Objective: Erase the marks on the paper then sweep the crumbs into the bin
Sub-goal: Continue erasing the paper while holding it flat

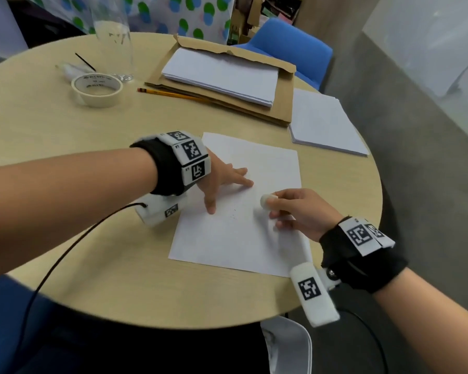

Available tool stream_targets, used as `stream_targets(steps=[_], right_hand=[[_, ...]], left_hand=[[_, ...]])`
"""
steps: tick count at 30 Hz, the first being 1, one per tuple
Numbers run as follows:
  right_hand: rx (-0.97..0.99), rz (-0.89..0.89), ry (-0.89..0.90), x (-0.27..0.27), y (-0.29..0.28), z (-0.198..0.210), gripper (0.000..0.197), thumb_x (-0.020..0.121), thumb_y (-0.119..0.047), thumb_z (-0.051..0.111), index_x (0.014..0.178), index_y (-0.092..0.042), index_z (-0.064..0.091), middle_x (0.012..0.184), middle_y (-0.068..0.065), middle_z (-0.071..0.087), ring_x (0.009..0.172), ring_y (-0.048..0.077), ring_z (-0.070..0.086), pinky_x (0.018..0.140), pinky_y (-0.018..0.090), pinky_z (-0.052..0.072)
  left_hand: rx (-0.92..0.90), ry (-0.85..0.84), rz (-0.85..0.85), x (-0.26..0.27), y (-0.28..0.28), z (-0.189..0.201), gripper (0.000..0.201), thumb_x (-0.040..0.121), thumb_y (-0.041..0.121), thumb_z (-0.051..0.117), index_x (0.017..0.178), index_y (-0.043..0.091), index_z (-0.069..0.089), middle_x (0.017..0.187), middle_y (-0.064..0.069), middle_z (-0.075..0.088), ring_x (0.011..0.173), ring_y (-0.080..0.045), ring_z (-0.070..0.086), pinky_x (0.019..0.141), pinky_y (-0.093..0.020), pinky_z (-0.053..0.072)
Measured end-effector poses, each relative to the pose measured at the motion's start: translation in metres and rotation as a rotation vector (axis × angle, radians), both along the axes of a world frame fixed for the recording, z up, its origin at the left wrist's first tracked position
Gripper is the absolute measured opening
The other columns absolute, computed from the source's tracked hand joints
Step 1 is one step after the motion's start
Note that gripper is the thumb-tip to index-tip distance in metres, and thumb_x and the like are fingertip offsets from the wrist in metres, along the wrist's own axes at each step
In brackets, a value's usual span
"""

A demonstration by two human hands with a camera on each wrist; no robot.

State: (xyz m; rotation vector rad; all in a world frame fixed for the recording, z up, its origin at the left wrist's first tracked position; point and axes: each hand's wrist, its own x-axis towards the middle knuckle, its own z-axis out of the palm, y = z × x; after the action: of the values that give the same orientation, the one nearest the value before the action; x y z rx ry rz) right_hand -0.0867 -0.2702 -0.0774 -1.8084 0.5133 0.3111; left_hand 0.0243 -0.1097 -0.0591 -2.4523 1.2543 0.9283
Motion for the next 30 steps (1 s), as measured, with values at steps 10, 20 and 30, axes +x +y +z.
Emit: stream_targets(steps=[10, 20, 30], right_hand=[[-0.264, 0.069, -0.018, 0.043, 0.012, -0.006, 0.017, 0.076, -0.020, 0.073, 0.084, -0.006, 0.069, 0.064, 0.006, 0.060, 0.050, 0.011, 0.051, 0.053, 0.022, 0.043], [-0.431, 0.196, -0.025, 0.044, 0.010, 0.004, 0.016, 0.073, -0.024, 0.076, 0.077, -0.011, 0.069, 0.059, 0.002, 0.057, 0.050, 0.012, 0.046, 0.050, 0.021, 0.038], [-0.433, 0.285, -0.003, 0.034, 0.018, 0.004, 0.013, 0.074, -0.023, 0.075, 0.072, -0.013, 0.068, 0.050, -0.008, 0.056, 0.041, 0.000, 0.047, 0.043, 0.015, 0.037]], left_hand=[[-0.135, 0.028, 0.044, -0.008, 0.005, -0.021, 0.126, 0.066, 0.054, 0.075, 0.147, 0.027, -0.018, 0.156, 0.005, -0.022, 0.144, -0.021, -0.019, 0.116, -0.048, -0.006], [-0.071, 0.013, 0.011, -0.008, 0.002, -0.021, 0.128, 0.067, 0.059, 0.071, 0.145, 0.023, -0.024, 0.154, 0.004, -0.028, 0.144, -0.022, -0.021, 0.117, -0.049, -0.004], [-0.079, 0.007, -0.001, -0.007, 0.003, -0.023, 0.129, 0.067, 0.060, 0.070, 0.145, 0.021, -0.025, 0.154, 0.003, -0.027, 0.144, -0.022, -0.021, 0.117, -0.048, -0.004]])
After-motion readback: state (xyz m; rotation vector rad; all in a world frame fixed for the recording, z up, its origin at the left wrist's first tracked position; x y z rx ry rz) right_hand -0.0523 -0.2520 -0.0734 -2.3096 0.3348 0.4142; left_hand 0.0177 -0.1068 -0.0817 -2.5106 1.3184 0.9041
